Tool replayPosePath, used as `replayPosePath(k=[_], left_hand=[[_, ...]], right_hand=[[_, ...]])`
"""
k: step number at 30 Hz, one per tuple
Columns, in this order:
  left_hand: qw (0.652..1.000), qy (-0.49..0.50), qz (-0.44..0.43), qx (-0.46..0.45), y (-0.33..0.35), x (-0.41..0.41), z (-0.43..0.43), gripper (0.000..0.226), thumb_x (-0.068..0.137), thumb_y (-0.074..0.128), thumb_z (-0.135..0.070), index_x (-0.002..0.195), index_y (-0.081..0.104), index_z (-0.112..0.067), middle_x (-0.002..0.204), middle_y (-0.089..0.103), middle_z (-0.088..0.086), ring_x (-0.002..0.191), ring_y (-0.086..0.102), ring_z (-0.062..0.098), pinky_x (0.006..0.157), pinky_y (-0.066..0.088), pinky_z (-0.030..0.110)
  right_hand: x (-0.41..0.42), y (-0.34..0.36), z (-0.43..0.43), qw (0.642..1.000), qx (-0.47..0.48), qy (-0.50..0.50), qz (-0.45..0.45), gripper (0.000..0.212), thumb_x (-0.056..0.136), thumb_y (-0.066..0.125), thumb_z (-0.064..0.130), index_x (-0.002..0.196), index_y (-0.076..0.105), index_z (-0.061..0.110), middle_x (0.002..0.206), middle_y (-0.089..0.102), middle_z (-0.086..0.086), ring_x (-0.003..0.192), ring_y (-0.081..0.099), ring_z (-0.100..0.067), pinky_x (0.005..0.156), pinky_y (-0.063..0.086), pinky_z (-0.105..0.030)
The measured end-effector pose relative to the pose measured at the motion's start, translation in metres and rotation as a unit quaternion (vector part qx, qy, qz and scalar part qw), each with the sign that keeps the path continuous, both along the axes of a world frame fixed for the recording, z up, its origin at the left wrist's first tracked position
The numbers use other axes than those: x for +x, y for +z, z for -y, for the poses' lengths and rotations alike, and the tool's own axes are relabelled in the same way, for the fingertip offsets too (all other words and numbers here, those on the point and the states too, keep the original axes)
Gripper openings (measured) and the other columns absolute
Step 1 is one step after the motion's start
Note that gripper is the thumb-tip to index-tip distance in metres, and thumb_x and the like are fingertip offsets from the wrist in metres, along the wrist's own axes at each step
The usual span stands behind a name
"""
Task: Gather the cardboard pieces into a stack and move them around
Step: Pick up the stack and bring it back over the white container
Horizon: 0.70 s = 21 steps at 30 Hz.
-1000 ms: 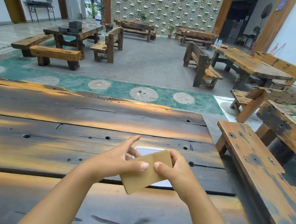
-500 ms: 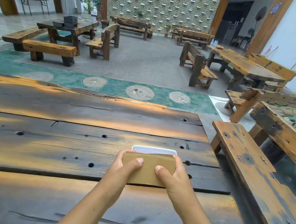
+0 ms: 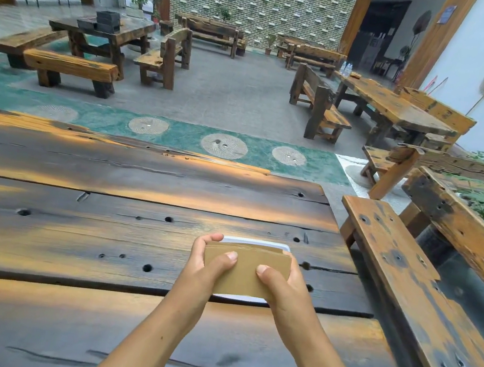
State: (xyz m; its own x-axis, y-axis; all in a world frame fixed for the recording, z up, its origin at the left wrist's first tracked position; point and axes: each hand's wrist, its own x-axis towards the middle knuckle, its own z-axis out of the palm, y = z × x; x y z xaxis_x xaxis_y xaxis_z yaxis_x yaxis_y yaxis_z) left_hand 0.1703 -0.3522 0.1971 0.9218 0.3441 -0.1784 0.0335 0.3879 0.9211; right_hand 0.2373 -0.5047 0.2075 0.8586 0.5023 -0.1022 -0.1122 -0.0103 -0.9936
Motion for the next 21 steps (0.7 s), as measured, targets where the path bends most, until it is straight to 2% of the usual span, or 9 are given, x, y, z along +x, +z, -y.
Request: replayPosePath(k=[4, 6, 8, 11, 14, 16, 18, 21], left_hand=[[1.0, -0.016, -0.002, 0.001, -0.007, 0.0, -0.017, 0.057, 0.063, 0.074, -0.045, 0.117, 0.056, -0.042, 0.095, 0.076, 0.001, 0.085, 0.068, 0.021, 0.087, 0.052, 0.049], [0.999, -0.032, -0.01, 0.028, -0.007, -0.001, -0.025, 0.056, 0.066, 0.074, -0.049, 0.118, 0.055, -0.046, 0.104, 0.074, 0.003, 0.089, 0.07, 0.02, 0.088, 0.053, 0.043], [0.997, -0.052, -0.015, 0.058, -0.006, -0.002, -0.034, 0.059, 0.067, 0.076, -0.051, 0.122, 0.054, -0.046, 0.112, 0.074, 0.004, 0.092, 0.073, 0.017, 0.081, 0.057, 0.033], [0.989, -0.107, -0.029, 0.098, -0.001, -0.003, -0.053, 0.07, 0.064, 0.082, -0.046, 0.128, 0.057, -0.035, 0.124, 0.068, 0.007, 0.098, 0.073, 0.014, 0.077, 0.055, 0.023], [0.947, -0.238, -0.072, 0.205, 0.013, -0.003, -0.071, 0.063, 0.063, 0.081, -0.042, 0.121, 0.065, -0.026, 0.119, 0.068, 0.007, 0.097, 0.069, 0.014, 0.083, 0.056, 0.03], [0.906, -0.305, -0.092, 0.279, 0.02, 0.001, -0.07, 0.061, 0.065, 0.081, -0.046, 0.12, 0.062, -0.03, 0.117, 0.069, 0.004, 0.102, 0.069, 0.019, 0.09, 0.055, 0.043], [0.904, -0.32, -0.086, 0.269, 0.021, 0.004, -0.059, 0.063, 0.068, 0.08, -0.046, 0.125, 0.055, -0.034, 0.12, 0.069, -0.001, 0.108, 0.069, 0.015, 0.091, 0.056, 0.042], [0.947, -0.269, -0.052, 0.171, 0.015, 0.006, -0.047, 0.066, 0.07, 0.08, -0.04, 0.129, 0.052, -0.032, 0.122, 0.069, -0.002, 0.104, 0.07, 0.008, 0.083, 0.058, 0.029]], right_hand=[[0.006, 0.002, -0.009, 0.999, -0.029, 0.03, -0.001, 0.033, 0.072, 0.068, 0.038, 0.104, 0.064, 0.041, 0.103, 0.076, 0.003, 0.101, 0.071, -0.018, 0.1, 0.053, -0.046], [0.008, 0.002, -0.013, 0.999, -0.026, 0.039, -0.003, 0.027, 0.073, 0.068, 0.036, 0.099, 0.066, 0.042, 0.104, 0.077, 0.002, 0.102, 0.072, -0.019, 0.098, 0.054, -0.044], [0.009, 0.0, -0.018, 0.999, -0.013, 0.031, -0.004, 0.026, 0.077, 0.068, 0.03, 0.103, 0.068, 0.035, 0.105, 0.077, -0.002, 0.102, 0.072, -0.022, 0.095, 0.055, -0.041], [0.014, 0.0, -0.017, 0.999, -0.024, 0.031, 0.003, 0.029, 0.075, 0.068, 0.024, 0.105, 0.068, 0.027, 0.097, 0.077, 0.001, 0.093, 0.072, -0.016, 0.089, 0.055, -0.038], [0.025, 0.014, -0.012, 0.986, -0.104, 0.131, 0.027, 0.029, 0.074, 0.069, 0.021, 0.103, 0.065, 0.021, 0.086, 0.073, 0.006, 0.082, 0.068, -0.011, 0.077, 0.054, -0.03], [0.032, 0.028, -0.014, 0.963, -0.17, 0.204, 0.047, 0.033, 0.074, 0.07, 0.021, 0.106, 0.064, 0.022, 0.086, 0.07, 0.007, 0.081, 0.067, -0.01, 0.07, 0.053, -0.027], [0.038, 0.039, -0.019, 0.944, -0.22, 0.237, 0.073, 0.042, 0.07, 0.073, 0.026, 0.111, 0.061, 0.023, 0.091, 0.069, 0.004, 0.084, 0.067, -0.012, 0.075, 0.053, -0.033], [0.043, 0.042, -0.023, 0.955, -0.231, 0.172, 0.066, 0.072, 0.06, 0.078, 0.039, 0.127, 0.053, 0.03, 0.11, 0.069, -0.001, 0.098, 0.069, -0.014, 0.099, 0.051, -0.04]])
